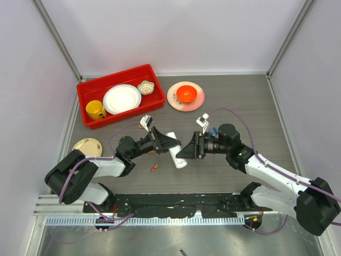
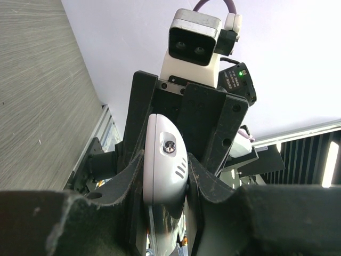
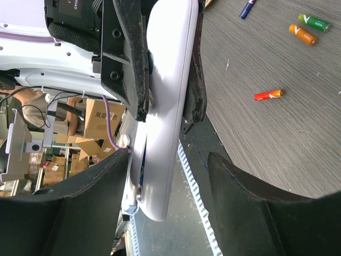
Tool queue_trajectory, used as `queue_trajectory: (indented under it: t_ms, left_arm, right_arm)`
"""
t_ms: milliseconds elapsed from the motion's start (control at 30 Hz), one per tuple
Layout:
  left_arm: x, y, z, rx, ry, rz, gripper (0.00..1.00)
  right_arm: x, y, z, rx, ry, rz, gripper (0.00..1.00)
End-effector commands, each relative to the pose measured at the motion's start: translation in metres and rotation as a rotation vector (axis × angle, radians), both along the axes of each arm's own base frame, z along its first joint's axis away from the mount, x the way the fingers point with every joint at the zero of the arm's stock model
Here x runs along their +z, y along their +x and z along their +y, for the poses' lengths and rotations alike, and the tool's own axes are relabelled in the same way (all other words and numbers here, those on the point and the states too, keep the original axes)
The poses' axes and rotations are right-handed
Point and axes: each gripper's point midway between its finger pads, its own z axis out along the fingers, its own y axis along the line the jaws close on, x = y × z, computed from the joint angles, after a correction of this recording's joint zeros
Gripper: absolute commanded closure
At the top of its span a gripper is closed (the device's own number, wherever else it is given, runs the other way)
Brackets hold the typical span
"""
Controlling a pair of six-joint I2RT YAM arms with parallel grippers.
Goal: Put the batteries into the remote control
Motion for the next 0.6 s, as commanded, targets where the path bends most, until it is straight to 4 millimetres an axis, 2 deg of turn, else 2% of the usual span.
queue_trajectory:
  t_ms: [0, 567]
  left_arm:
    - [0.0671, -0.0150, 0.0128, -0.003, -0.192, -0.244, 1.00]
    - [0.0690, -0.0144, 0.0139, 0.005, -0.197, -0.246, 1.00]
  right_arm:
    - [0.0093, 0.0033, 0.0040, 0.008, 0.048, -0.023, 0.34]
    - [0.0006, 0.0075, 0.0065, -0.008, 0.047, 0.002, 0.48]
